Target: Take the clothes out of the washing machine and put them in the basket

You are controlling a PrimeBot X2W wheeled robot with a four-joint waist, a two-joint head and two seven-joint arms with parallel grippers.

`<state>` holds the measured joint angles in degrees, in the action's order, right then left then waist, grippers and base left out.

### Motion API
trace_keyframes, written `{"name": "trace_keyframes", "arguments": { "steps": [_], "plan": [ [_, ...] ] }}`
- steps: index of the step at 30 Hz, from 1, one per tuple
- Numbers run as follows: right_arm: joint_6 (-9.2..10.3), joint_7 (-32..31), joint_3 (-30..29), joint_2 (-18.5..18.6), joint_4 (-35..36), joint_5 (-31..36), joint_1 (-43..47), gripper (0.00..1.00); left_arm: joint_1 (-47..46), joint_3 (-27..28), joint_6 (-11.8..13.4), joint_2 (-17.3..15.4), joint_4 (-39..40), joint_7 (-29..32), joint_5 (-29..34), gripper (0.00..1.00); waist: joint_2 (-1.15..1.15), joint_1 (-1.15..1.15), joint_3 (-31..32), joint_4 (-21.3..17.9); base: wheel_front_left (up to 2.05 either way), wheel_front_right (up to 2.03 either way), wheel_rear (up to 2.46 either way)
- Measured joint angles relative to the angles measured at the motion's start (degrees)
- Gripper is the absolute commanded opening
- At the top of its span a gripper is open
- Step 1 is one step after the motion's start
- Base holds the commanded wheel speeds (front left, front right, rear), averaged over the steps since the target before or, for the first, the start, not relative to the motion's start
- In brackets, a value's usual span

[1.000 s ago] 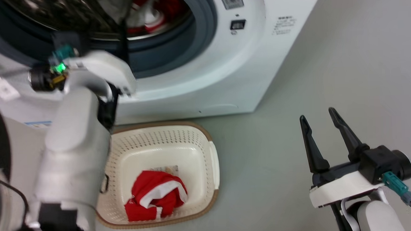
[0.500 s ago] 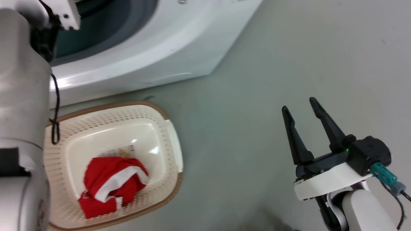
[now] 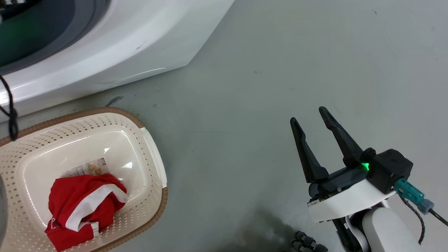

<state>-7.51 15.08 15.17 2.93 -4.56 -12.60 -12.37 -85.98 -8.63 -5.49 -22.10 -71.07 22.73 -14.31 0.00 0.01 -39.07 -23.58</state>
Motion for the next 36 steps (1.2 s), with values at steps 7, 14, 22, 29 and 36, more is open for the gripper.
{"name": "trace_keyframes", "arguments": {
  "steps": [7, 14, 22, 29, 36],
  "plan": [
    [0.0, 0.0, 0.33, 0.0, 0.33, -0.41, 0.02, 1.0, -0.83, -0.05, 0.14, -0.65, -0.6, 4.36, -1.01, 0.0, 0.0, 0.0, -0.43, -0.27, 0.0, 0.0, 0.0],
    [0.0, 0.01, -0.08, -0.01, 0.36, -0.45, -0.1, 1.0, -0.07, -0.92, 1.89, -0.68, 2.75, -3.2, -0.56, 0.0, 0.0, 0.0, 0.15, 0.5, 0.0, 0.0, 0.0],
    [0.0, 0.01, -1.58, -0.02, -0.12, 0.42, -0.37, 1.0, 7.2, -3.47, 2.22, -0.27, 7.71, -21.95, 1.58, 0.0, 0.0, 0.0, 3.85, 2.23, 0.0, 0.0, 0.0],
    [0.0, 0.01, -2.8, -0.02, -0.57, 1.11, -0.08, 1.0, 14.18, -3.0, 2.38, 1.4, 7.35, -31.83, 0.05, 0.0, 0.0, -0.01, 8.39, 4.07, 0.0, 0.0, 0.0],
    [0.0, 0.01, -2.85, -0.03, -1.74, 3.11, 1.7, 1.0, 22.58, -0.7, 1.68, 4.08, 8.15, -36.89, -3.64, 0.0, 0.0, -0.01, 13.93, 6.17, 0.0, 0.0, 0.0]
  ]
}}
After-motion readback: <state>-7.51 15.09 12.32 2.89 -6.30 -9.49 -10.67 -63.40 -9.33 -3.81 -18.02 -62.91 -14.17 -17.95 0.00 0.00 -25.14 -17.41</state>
